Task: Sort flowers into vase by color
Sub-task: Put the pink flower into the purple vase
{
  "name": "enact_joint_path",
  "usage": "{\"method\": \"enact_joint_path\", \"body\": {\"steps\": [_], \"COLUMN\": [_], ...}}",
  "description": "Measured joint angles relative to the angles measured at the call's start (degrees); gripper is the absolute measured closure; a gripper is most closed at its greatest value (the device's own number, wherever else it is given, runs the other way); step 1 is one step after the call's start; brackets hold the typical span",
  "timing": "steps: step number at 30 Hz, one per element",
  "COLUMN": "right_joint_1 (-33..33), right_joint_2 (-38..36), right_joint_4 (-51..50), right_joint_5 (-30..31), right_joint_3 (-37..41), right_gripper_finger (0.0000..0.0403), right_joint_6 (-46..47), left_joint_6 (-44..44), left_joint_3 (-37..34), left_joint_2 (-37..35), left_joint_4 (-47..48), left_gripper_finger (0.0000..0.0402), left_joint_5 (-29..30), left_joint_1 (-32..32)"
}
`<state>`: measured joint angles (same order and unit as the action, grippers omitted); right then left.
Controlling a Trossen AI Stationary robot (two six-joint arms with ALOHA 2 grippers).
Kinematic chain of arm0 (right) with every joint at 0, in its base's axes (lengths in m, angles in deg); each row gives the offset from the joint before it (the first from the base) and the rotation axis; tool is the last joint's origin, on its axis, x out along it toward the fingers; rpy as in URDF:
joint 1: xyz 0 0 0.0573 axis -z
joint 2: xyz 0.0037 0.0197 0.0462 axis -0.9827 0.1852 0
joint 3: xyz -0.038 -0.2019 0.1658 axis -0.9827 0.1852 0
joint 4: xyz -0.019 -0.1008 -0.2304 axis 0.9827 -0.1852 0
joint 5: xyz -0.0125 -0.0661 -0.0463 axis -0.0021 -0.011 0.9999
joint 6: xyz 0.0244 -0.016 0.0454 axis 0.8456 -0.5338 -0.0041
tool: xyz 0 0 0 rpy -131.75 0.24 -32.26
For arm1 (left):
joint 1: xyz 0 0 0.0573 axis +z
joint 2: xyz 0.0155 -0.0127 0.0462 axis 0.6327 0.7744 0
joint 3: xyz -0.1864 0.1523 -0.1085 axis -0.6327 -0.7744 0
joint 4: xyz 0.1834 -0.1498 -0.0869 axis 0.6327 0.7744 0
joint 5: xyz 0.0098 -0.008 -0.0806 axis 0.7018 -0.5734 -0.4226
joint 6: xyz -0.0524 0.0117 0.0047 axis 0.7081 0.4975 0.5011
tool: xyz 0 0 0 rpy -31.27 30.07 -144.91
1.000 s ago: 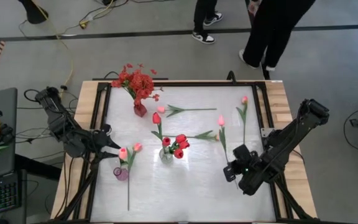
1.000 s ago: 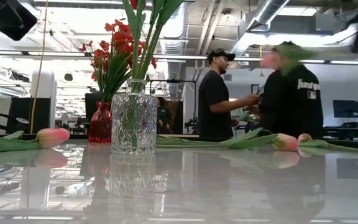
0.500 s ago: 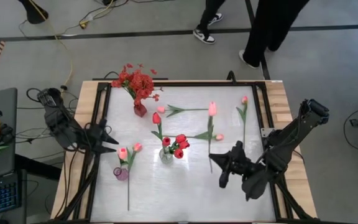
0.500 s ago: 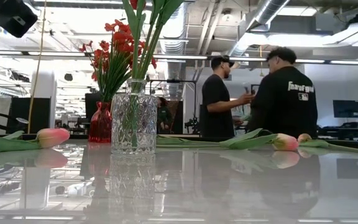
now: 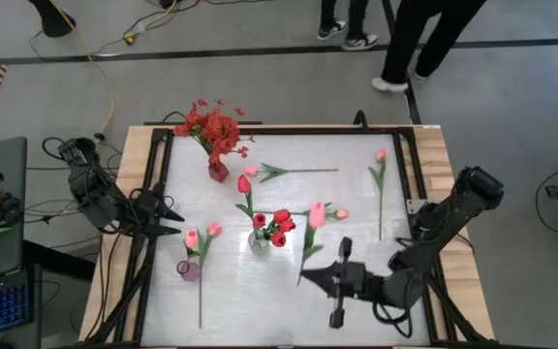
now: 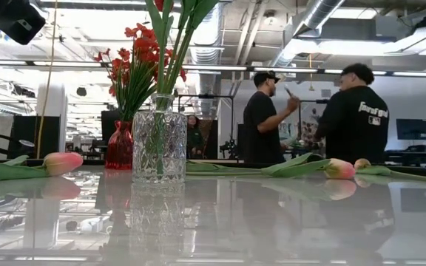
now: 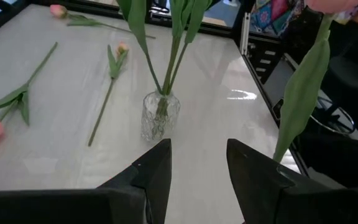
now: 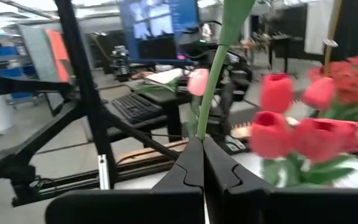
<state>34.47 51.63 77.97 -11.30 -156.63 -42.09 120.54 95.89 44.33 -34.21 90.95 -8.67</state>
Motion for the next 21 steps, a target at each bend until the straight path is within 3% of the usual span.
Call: {"method": "enact_joint_path", "body": {"steps": [11, 21], "right_joint_1": [5.73, 7.58], "right_joint_2": [17.73, 26.13], "right_joint_4": [30.53, 23.64], "right_joint_5": [-18.39, -21.42], "right_joint_3": [-0.49, -12.61], "right_gripper_finger": [0.0386, 0.0386], "right_joint_6": [-9.87, -14.63], "left_joint_6": [0.33, 0.94], "left_joint_3": [0.0, 0.0], "left_joint_2": [0.0, 0.0], "left_joint_4": [-0.02, 0.21], "left_gripper_finger": [0.026, 0.026], "left_joint_5": [0.28, 0.47], "left_joint_1": [0.0, 0.0]}}
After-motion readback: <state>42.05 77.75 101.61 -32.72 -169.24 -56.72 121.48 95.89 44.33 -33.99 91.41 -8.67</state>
